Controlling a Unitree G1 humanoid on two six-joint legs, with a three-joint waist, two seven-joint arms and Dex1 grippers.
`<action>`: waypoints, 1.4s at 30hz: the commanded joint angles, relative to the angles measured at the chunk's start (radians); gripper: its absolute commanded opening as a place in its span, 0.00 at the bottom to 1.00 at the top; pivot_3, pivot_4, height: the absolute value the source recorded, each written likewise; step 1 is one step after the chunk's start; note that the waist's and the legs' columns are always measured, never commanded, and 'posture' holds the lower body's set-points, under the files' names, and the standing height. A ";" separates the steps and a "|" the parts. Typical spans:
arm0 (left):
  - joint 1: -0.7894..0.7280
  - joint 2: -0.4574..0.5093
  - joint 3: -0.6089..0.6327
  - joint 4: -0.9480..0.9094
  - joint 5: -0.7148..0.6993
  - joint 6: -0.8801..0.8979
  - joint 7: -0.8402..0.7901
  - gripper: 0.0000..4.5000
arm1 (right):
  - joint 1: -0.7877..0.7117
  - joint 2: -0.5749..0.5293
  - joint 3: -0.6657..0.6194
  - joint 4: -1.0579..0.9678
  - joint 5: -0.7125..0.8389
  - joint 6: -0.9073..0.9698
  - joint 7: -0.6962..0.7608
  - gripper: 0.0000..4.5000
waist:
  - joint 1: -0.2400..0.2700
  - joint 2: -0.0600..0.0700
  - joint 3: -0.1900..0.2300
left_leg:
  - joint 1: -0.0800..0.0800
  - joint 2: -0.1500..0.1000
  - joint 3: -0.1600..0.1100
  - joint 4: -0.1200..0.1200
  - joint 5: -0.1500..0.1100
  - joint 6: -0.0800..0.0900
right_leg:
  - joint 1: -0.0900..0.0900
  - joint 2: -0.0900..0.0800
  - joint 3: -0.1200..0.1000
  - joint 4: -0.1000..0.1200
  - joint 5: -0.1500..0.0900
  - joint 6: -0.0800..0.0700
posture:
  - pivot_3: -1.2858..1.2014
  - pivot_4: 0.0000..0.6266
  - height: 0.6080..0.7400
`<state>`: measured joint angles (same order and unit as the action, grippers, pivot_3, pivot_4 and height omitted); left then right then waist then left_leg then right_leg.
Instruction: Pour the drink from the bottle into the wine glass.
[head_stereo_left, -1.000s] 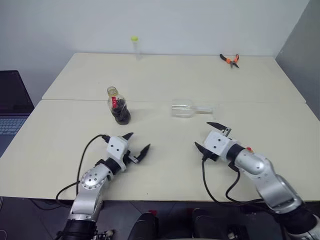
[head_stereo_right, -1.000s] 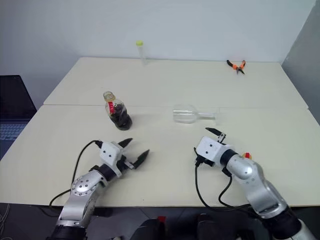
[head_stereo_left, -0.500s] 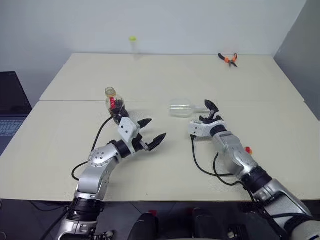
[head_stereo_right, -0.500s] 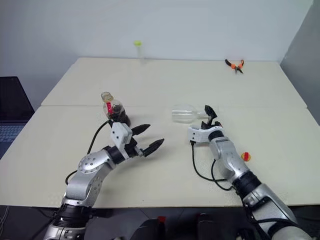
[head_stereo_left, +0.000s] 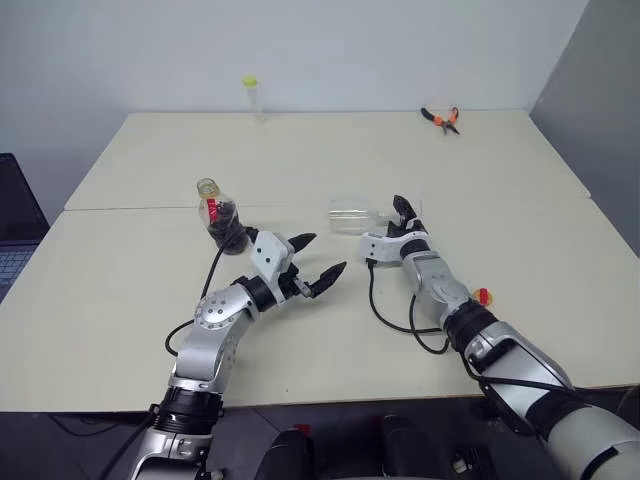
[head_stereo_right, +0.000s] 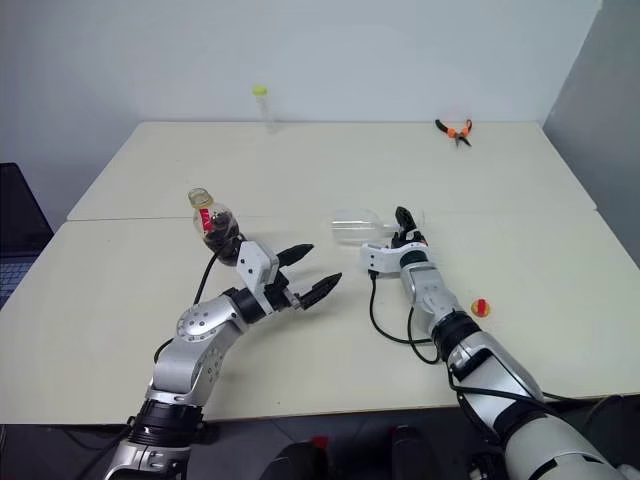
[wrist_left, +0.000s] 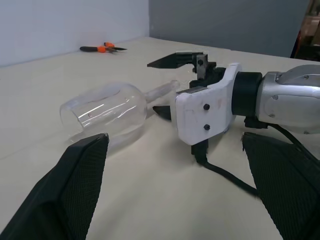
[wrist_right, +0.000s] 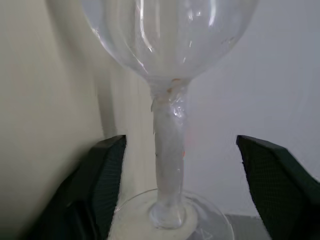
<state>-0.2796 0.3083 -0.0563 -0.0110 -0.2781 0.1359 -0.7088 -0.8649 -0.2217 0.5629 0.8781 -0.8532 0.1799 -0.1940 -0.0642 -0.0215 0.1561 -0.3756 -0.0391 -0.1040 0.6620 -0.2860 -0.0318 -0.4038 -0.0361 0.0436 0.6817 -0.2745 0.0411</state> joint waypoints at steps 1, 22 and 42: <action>-0.014 -0.007 0.002 -0.008 -0.001 -0.022 0.004 1.00 | -0.017 0.005 -0.015 0.067 0.030 -0.012 0.002 0.54 | 0.000 0.000 0.000 | 0.000 0.000 0.000 0.000 0.000 0.000 | 0.000 0.000 0.000 0.000 0.000 0.000 | 0.52 0.24 1.00; 0.084 0.065 0.078 -0.079 -0.032 -0.018 0.009 1.00 | 0.366 -0.138 -0.280 -0.890 0.260 0.111 0.342 0.03 | 0.014 0.003 0.000 | -0.008 0.000 -0.001 0.000 -0.001 0.001 | -0.006 -0.002 -0.001 -0.001 0.000 0.000 | 0.52 0.24 1.00; 0.066 0.227 0.142 -0.213 -0.224 0.166 -0.148 1.00 | 0.591 0.215 -0.408 -0.771 0.913 -0.260 0.588 0.03 | 0.020 0.005 0.001 | -0.005 0.000 -0.003 0.000 -0.002 0.004 | -0.002 -0.002 -0.003 -0.002 0.000 0.000 | 0.52 0.24 1.00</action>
<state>-0.1990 0.5221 0.0578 -0.1716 -0.4729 0.2965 -0.8453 -0.2425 -0.0165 0.1742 0.1053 0.0338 -0.0016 0.3824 -0.0445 -0.0163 0.1575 -0.3804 -0.0395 -0.1074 0.6620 -0.2881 -0.0285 -0.4063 -0.0378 0.0408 0.6799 -0.2748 0.0414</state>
